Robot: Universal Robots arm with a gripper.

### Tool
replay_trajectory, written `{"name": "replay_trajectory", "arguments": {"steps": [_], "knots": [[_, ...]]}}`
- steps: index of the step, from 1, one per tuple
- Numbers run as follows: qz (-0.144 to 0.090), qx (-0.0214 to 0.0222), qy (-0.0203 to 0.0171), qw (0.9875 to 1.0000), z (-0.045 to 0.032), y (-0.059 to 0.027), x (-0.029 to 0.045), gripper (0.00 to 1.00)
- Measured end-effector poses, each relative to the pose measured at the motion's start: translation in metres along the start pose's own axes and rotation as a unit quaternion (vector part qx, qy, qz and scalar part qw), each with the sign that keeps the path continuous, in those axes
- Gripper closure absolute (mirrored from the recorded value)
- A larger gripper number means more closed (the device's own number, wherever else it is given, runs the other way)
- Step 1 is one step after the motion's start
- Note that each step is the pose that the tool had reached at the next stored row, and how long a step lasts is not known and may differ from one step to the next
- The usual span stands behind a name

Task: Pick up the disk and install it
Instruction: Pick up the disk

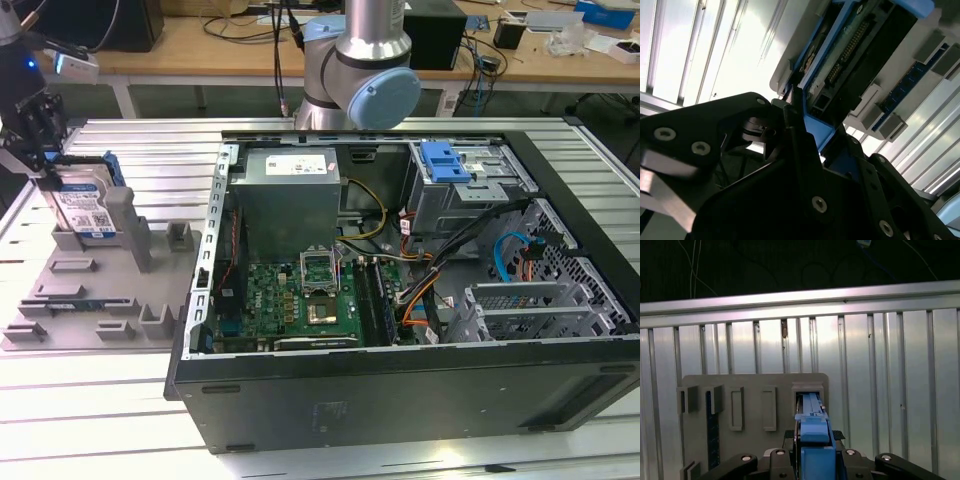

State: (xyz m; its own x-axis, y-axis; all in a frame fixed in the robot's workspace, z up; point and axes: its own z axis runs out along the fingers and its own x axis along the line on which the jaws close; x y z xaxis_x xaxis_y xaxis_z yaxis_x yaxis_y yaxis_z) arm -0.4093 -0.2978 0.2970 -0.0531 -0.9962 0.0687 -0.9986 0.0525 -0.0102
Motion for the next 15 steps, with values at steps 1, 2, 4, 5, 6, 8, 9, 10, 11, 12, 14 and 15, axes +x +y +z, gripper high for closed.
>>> {"name": "replay_trajectory", "arguments": {"steps": [1,2,4,5,6,8,9,10,11,12,14,15], "knots": [[0.000,0.0002,-0.0001,1.0000,-0.0015,0.0005,0.0001,0.63],[0.000,0.0005,-0.0003,1.0000,-0.0034,0.0008,0.0002,0.63],[0.000,0.0009,-0.0006,1.0000,-0.0054,0.0010,0.0004,0.63],[0.000,0.0011,-0.0008,1.0000,-0.0064,0.0010,0.0004,0.63],[0.000,0.0014,-0.0011,1.0000,-0.0081,0.0011,0.0005,0.63],[0.000,0.0020,-0.0017,1.0000,-0.0105,0.0011,0.0007,0.63],[0.000,0.0022,-0.0020,1.0000,-0.0118,0.0011,0.0007,0.63],[0.000,0.0024,-0.0023,1.0000,-0.0131,0.0011,0.0008,0.63],[0.000,0.0028,-0.0027,1.0000,-0.0148,0.0010,0.0010,0.63],[0.000,0.0030,-0.0030,1.0000,-0.0163,0.0010,0.0011,0.63],[0.000,0.0042,-0.0040,1.0000,-0.0248,0.0009,0.0017,0.63],[0.000,0.0046,-0.0043,1.0000,-0.0289,0.0009,0.0020,0.63]]}}
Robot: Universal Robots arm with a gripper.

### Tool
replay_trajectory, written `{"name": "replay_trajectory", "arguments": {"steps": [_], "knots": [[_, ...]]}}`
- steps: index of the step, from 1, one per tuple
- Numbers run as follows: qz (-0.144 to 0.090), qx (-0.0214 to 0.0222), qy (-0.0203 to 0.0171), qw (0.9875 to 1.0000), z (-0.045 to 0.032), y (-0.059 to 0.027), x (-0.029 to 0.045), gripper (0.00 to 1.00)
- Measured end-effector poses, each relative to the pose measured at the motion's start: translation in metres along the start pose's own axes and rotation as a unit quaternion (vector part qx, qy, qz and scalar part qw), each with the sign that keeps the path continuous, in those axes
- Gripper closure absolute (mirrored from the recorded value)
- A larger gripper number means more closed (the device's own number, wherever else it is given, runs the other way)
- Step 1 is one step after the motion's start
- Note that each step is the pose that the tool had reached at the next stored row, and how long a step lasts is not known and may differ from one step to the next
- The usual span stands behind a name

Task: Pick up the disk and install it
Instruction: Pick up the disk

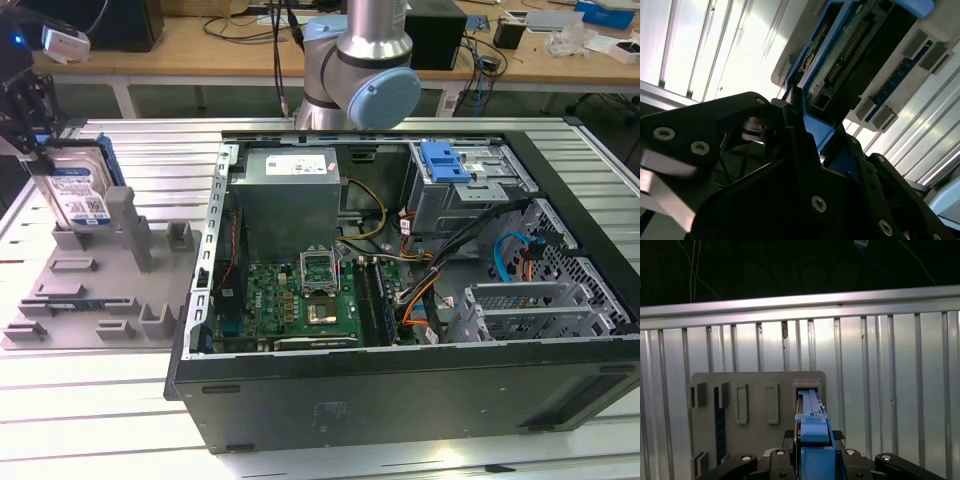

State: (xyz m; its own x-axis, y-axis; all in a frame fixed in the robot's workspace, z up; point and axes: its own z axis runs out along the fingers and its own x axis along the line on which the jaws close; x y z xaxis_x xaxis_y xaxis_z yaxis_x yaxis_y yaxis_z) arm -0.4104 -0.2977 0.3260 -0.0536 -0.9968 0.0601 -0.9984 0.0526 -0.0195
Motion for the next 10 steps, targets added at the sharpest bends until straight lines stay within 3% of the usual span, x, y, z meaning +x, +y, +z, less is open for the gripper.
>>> {"name": "replay_trajectory", "arguments": {"steps": [7,10], "knots": [[0.000,0.0024,-0.0009,1.0000,-0.0217,-0.0004,0.0013,0.63],[0.000,0.0034,-0.0011,1.0000,-0.0355,-0.0007,0.0022,0.63]]}}
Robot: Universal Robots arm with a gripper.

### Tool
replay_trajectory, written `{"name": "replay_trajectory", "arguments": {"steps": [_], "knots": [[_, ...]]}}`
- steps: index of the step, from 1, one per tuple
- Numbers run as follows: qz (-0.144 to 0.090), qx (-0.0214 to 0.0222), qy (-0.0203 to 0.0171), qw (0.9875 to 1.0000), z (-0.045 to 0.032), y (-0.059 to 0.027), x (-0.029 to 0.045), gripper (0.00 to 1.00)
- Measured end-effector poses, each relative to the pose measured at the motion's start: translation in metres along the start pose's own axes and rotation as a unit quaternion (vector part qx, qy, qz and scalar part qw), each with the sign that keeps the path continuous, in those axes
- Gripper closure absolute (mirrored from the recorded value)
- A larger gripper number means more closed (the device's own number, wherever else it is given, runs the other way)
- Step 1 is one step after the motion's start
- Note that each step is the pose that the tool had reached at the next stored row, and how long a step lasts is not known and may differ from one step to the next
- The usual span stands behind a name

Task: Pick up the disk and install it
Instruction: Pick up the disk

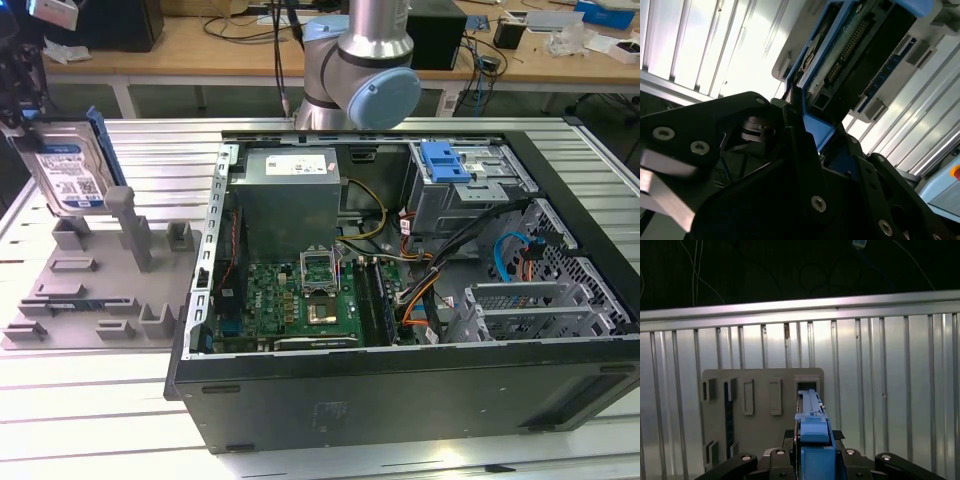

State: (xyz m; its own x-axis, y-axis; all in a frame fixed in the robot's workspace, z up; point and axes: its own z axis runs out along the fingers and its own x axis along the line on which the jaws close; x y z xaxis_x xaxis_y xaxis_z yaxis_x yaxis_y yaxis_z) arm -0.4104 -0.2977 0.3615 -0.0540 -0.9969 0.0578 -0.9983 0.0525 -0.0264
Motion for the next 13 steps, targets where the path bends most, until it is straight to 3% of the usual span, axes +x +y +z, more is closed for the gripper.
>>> {"name": "replay_trajectory", "arguments": {"steps": [13], "knots": [[0.000,0.0030,-0.0008,1.0000,-0.0506,-0.0013,0.0029,0.63]]}}
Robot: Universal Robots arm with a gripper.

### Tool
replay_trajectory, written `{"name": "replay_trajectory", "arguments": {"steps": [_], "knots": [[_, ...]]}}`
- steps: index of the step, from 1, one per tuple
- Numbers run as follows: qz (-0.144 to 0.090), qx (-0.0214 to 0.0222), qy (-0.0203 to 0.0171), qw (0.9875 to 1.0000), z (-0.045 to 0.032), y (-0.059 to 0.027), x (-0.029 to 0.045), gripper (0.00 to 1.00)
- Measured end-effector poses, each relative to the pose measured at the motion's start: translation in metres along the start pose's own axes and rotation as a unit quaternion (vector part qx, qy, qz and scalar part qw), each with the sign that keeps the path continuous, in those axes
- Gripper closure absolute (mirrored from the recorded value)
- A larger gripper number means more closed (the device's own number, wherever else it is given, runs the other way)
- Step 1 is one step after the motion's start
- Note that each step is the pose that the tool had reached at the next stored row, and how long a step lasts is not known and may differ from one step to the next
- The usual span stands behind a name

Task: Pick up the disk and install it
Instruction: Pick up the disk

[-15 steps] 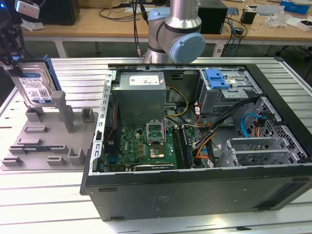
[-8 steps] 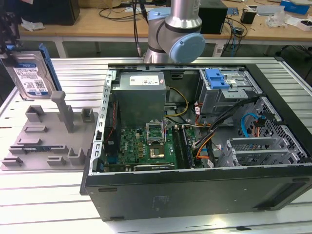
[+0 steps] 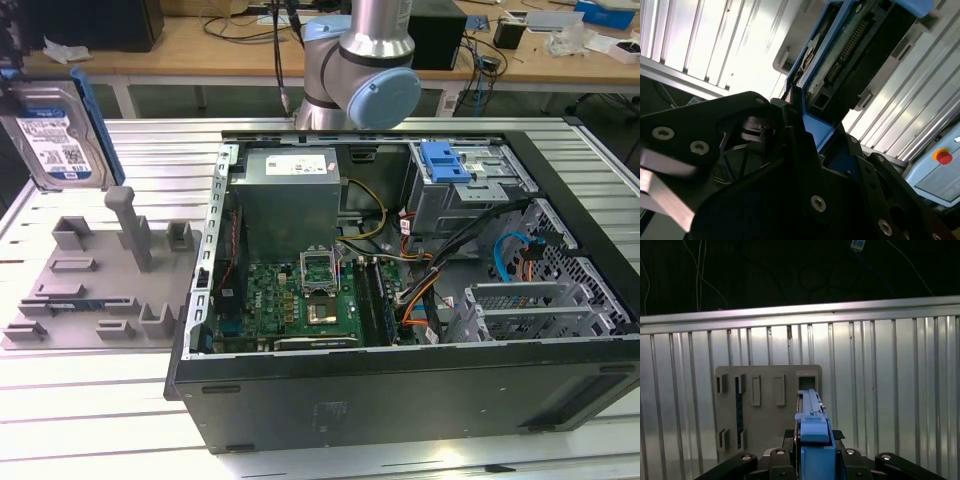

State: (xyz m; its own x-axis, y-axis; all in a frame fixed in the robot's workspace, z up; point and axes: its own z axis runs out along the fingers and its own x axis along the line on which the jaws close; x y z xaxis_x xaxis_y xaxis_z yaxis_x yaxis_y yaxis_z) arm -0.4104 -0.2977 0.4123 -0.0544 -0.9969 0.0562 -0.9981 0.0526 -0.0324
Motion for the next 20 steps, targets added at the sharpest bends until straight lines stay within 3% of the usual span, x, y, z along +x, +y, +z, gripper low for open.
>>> {"name": "replay_trajectory", "arguments": {"steps": [12,17,20], "knots": [[0.000,0.0010,-0.0004,1.0000,-0.0542,-0.0017,0.0031,0.63],[0.000,0.0012,-0.0006,1.0000,-0.0688,-0.0022,0.0039,0.63],[0.000,0.0013,-0.0007,1.0000,-0.0698,-0.0023,0.0039,0.63]]}}
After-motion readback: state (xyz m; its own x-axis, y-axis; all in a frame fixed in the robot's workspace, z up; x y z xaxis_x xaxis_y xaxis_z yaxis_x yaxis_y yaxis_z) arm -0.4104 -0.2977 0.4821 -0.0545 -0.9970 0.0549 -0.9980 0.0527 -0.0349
